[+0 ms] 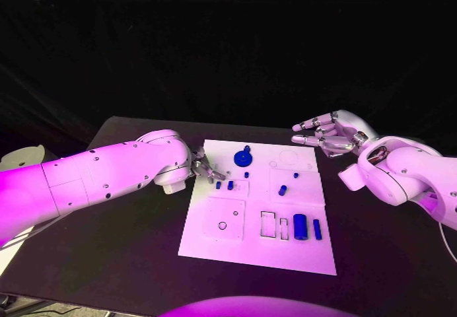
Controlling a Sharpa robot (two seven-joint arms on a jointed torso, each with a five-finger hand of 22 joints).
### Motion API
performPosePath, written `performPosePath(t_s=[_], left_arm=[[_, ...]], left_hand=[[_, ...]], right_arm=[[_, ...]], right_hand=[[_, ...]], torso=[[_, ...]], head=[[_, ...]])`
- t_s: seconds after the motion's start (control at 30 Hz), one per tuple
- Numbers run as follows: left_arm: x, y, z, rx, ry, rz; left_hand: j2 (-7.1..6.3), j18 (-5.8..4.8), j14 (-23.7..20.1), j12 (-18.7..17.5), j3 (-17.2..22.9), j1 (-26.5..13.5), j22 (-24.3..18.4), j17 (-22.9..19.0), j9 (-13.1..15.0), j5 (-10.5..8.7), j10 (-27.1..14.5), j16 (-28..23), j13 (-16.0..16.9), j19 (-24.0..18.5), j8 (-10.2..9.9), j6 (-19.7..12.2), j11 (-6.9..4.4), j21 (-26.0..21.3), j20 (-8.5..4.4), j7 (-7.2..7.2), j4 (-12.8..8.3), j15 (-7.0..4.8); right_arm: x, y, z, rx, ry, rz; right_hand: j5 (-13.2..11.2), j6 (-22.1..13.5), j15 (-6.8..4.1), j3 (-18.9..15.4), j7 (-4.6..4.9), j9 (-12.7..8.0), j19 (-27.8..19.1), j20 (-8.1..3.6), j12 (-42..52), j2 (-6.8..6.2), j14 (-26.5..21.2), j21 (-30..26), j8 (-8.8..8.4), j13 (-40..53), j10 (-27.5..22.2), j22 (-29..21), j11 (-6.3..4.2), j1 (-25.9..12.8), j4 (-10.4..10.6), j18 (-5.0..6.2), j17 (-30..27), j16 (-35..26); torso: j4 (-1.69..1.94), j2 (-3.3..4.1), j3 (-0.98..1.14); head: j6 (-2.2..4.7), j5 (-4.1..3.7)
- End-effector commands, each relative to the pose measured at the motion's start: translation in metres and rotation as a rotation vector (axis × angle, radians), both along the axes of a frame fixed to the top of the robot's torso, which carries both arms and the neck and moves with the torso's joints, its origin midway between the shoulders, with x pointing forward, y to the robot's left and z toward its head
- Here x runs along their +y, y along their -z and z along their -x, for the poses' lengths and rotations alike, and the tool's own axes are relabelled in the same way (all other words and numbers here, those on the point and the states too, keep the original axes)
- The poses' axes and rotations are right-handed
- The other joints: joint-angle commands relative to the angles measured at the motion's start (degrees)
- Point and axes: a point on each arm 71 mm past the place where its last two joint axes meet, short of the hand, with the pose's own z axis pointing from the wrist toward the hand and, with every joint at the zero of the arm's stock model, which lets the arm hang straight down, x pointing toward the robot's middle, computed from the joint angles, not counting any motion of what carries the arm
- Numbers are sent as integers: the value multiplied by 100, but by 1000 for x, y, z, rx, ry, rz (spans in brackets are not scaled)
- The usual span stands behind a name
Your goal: Assemble the parts on the task board
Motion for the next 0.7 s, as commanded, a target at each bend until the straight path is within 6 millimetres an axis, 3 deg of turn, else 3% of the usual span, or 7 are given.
performPosePath(t_s=[0.03,0.2,0.3,0.37,0.5,0.63,0.7], left_arm=[[0,-3,0,-13,-19,38],[2,-10,-2,-40,-46,174],[1,-15,-6,-85,-75,322],[-1,-18,-9,-124,-77,394],[-10,-25,-13,-233,-1,443],[-28,-28,-15,-368,168,404],[-38,-29,-15,-424,257,372]], left_hand=[[47,-83,605,-26,-36,-23,1356,1509,-3,26,18,18,-7,538,-9,8,4,-10,-21,39,-1,-41],[61,1,605,-346,-245,-13,1079,1509,-19,46,-155,18,-299,424,-67,-130,40,-304,-11,86,-4,-25],[74,292,581,-1738,-697,43,-12,1445,-104,54,-1019,-28,-1551,-70,-201,-546,204,-1546,110,277,-45,87],[112,502,329,-2931,-1043,176,-894,810,-229,47,-1870,-514,-2613,-471,-350,-952,366,-2608,202,458,7,237],[214,863,-668,-3520,-999,1066,-2730,-959,-506,35,-2634,-2101,-3059,-1532,-610,-1467,646,-4933,405,760,-227,506],[311,871,-1604,-4530,-369,2333,-3147,-2363,-1044,49,-3182,-3532,-3941,-1808,-1054,-1618,870,-5543,589,910,-642,630],[205,919,-1679,-5048,-8,2710,-3316,-2734,-1466,-367,-2989,-3869,-4577,-1733,-1356,-1425,803,-5729,603,936,-730,650]], right_arm=[[1,1,1,1,-19,-1],[1,1,1,2,-18,-1],[0,1,1,3,-16,0],[0,1,1,3,-15,0],[0,1,1,4,-13,0],[0,1,1,4,-13,0],[0,1,1,4,-14,0]], right_hand=[[17,28,-36,-28,-14,9,-46,2,-17,70,450,-34,22,-2,-23,-10,0,9,8,44,918,-19],[17,28,-36,-28,-14,9,-46,2,-17,70,450,-34,22,-2,-23,-10,0,9,8,44,918,-19],[19,28,-36,-29,-14,9,-45,2,-16,71,450,-34,21,-2,-23,-9,0,10,7,43,918,-18],[21,27,-36,-29,-14,9,-45,2,-15,73,450,-34,21,-2,-23,-9,0,11,6,43,919,-18],[21,27,-36,-29,-14,9,-45,2,-15,73,450,-34,21,-2,-23,-9,0,11,6,43,919,-18],[21,27,-36,-29,-14,9,-45,2,-15,73,450,-34,21,-2,-23,-9,0,11,6,43,919,-18],[21,27,-36,-29,-14,9,-45,2,-15,73,450,-34,21,-2,-23,-9,0,11,6,43,919,-18]], torso=[[1,-3,3],[0,-3,7],[7,-8,10],[5,-6,5],[1,-1,4],[-1,4,1],[-12,11,-1]], head=[[-1,-2],[4,-14],[14,-35],[28,-41],[68,-70],[87,-96],[102,-109]])
